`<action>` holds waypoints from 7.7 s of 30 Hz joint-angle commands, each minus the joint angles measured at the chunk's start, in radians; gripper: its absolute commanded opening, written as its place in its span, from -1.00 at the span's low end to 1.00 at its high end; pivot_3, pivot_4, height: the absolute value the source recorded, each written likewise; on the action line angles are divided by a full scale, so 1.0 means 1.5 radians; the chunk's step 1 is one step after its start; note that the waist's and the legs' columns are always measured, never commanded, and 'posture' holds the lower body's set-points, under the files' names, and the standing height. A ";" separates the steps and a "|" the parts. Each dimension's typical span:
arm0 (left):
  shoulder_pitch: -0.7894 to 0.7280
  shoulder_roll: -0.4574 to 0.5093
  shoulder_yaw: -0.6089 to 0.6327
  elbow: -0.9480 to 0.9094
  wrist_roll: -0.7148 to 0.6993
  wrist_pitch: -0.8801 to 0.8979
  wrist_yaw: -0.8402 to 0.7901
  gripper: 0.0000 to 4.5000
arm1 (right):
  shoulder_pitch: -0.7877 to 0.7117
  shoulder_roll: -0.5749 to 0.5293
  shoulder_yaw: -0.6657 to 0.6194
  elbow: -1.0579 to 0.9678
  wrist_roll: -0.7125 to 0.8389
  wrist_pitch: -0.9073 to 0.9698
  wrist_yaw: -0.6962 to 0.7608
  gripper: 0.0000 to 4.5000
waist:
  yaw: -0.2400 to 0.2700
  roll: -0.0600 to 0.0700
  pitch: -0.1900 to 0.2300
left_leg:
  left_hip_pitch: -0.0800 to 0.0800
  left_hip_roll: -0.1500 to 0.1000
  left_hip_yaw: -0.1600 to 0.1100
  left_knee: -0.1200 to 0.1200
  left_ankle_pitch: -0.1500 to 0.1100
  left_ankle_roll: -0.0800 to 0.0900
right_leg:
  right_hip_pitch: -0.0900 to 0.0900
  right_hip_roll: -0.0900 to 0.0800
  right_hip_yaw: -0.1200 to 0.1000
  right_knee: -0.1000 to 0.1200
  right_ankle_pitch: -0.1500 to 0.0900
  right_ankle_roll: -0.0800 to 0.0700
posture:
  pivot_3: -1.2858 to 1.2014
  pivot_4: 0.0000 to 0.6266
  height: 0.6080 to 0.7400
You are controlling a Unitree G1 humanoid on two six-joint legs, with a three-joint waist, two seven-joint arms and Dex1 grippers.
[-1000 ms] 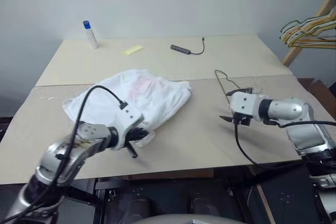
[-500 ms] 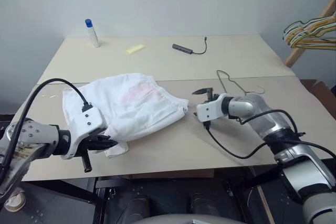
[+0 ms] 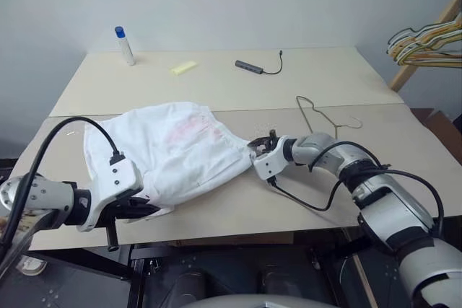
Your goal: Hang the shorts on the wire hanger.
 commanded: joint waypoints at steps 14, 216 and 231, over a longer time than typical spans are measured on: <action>-0.431 -0.184 -0.351 0.489 0.373 -0.231 0.199 -1.00 | -0.065 -0.018 -0.010 0.098 -0.047 0.163 -0.100 -0.99 | 0.016 0.001 0.000 | 0.000 0.000 0.000 0.000 0.002 -0.003 | 0.001 0.000 -0.003 0.000 0.000 -0.001 | 0.13 -1.00 1.00; -0.647 -0.401 0.059 0.648 -0.320 -0.045 -0.096 -1.00 | 0.076 -0.158 -0.407 -0.567 0.967 1.266 0.618 0.89 | -0.038 0.001 -0.003 | -0.001 0.000 -0.013 0.001 -0.004 0.003 | 0.003 0.001 -0.008 0.001 -0.003 -0.004 | 0.03 -1.00 1.00; -0.653 -0.444 0.050 0.649 -0.307 -0.060 -0.118 -1.00 | -0.001 -0.039 -0.361 -0.550 0.968 1.284 0.586 0.89 | -0.036 0.001 -0.003 | -0.003 0.001 -0.015 0.003 -0.004 0.002 | 0.001 0.001 -0.008 0.002 -0.002 -0.004 | 0.03 -1.00 1.00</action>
